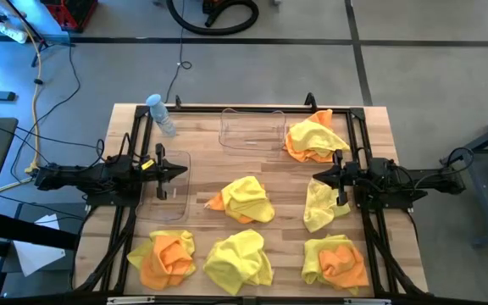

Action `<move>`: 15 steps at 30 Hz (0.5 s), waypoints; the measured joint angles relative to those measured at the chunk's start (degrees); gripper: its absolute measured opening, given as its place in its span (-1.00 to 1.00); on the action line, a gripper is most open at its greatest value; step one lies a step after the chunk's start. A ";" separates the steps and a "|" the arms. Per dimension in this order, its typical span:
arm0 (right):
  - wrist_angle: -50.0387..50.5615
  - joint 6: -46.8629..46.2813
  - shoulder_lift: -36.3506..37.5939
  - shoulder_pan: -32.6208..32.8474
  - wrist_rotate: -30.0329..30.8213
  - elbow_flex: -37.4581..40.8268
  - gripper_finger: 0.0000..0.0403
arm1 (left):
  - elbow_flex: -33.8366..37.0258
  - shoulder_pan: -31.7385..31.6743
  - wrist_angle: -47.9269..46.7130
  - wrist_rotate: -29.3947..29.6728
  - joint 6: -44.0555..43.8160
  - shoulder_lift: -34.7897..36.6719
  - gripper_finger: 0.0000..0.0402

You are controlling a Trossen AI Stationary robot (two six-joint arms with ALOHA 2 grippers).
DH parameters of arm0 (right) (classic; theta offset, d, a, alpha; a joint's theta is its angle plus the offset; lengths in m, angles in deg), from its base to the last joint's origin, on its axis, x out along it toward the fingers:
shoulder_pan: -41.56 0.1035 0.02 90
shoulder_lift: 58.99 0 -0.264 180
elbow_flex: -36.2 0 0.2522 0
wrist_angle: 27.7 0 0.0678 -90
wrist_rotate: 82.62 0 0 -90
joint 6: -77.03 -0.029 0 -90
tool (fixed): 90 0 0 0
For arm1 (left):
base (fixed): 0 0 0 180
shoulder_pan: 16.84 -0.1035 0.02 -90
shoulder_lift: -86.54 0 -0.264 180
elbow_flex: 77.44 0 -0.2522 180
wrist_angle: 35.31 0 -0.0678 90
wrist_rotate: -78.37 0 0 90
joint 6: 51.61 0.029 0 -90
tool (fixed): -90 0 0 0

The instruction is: Sort microfiber towel by color & place in baskets

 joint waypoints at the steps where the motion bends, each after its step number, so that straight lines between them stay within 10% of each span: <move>1: 0.00 0.00 0.01 0.00 0.00 -0.02 -1.00 | 0.00 -0.01 0.02 -0.02 0.00 0.00 -1.00; 15: 0.02 0.00 0.02 -0.01 -0.33 0.00 -1.00 | 0.00 -0.02 0.00 -0.01 0.01 0.00 -1.00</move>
